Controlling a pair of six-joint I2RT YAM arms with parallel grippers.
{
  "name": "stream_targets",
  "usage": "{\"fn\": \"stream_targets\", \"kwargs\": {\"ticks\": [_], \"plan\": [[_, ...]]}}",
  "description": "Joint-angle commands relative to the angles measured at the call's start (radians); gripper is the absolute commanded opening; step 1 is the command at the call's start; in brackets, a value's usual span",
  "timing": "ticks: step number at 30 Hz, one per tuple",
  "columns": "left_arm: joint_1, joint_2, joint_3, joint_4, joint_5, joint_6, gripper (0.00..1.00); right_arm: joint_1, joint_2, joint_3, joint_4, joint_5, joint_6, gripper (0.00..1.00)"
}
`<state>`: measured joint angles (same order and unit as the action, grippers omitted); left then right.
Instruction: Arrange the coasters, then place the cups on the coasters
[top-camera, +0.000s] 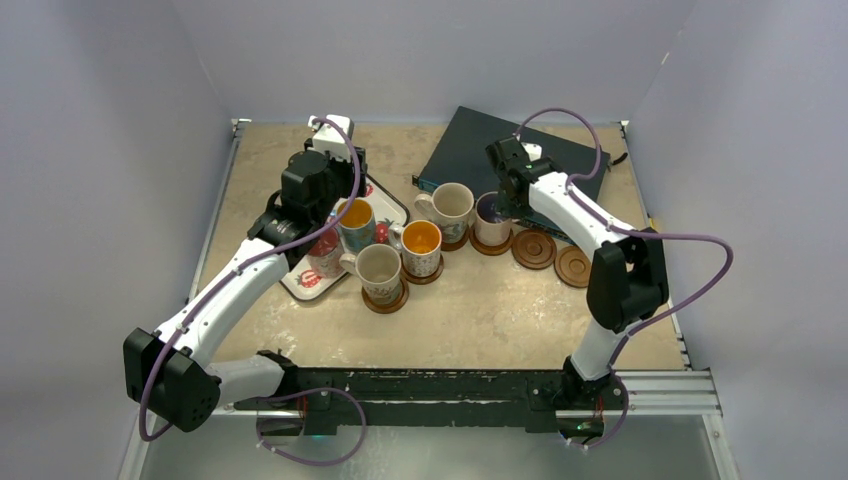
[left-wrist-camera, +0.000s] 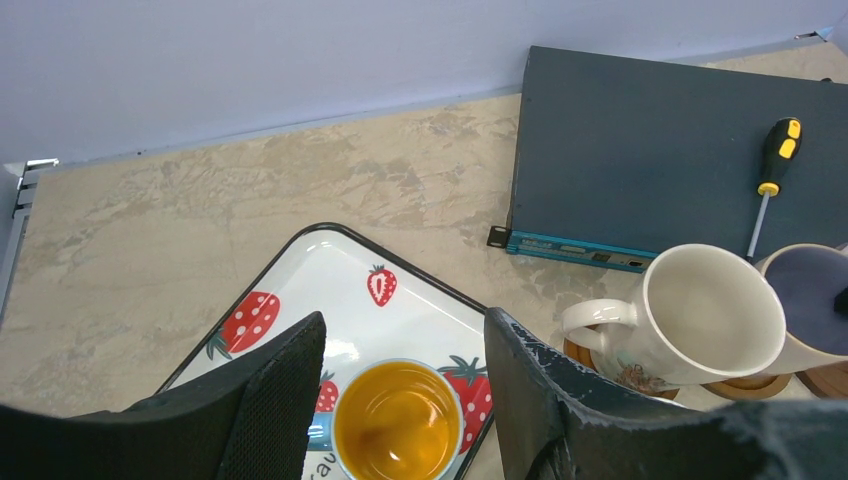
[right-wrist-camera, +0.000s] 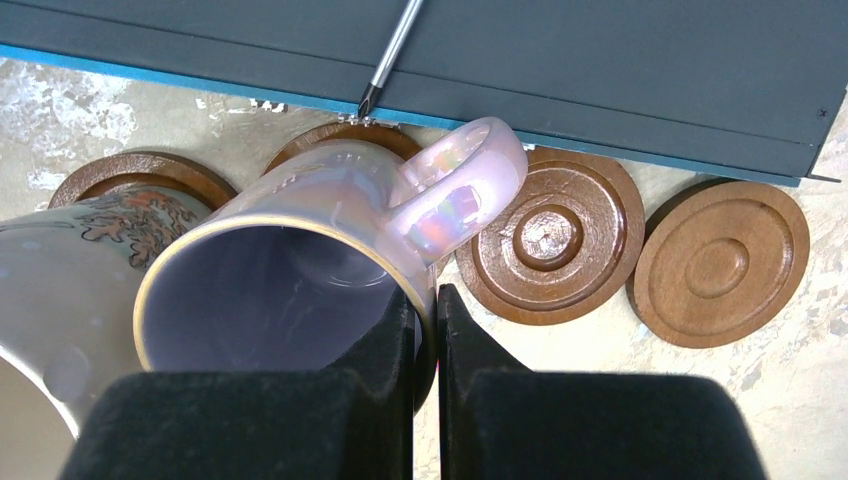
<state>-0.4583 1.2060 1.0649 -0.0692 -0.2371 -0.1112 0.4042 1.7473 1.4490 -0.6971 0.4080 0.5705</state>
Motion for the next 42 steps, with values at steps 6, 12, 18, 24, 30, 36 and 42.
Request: {"fn": "stream_targets", "kwargs": {"ticks": [6,12,18,24,30,36,42], "plan": [[-0.003,-0.028,-0.001,0.035,-0.008,0.015,0.56,-0.005,-0.010,0.017,0.040,0.007,-0.010,0.00],[-0.001,-0.033,-0.002,0.037,-0.007,0.014,0.56,-0.004,-0.034,-0.002,0.034,0.006,-0.005,0.00],[-0.002,-0.026,-0.003,0.037,-0.004,0.014,0.56,-0.005,-0.034,-0.023,0.052,0.003,-0.017,0.00],[-0.003,-0.022,-0.003,0.036,-0.010,0.018,0.56,-0.005,-0.009,-0.009,0.052,-0.010,-0.022,0.10],[-0.002,-0.020,-0.002,0.035,-0.009,0.017,0.56,-0.005,-0.014,-0.009,0.057,-0.017,-0.023,0.30],[-0.003,-0.022,-0.002,0.034,-0.010,0.019,0.56,-0.005,-0.014,0.000,0.054,-0.018,-0.022,0.45],[0.000,-0.024,-0.001,0.035,-0.008,0.014,0.56,-0.005,-0.029,0.006,0.044,-0.018,-0.019,0.49]]}}
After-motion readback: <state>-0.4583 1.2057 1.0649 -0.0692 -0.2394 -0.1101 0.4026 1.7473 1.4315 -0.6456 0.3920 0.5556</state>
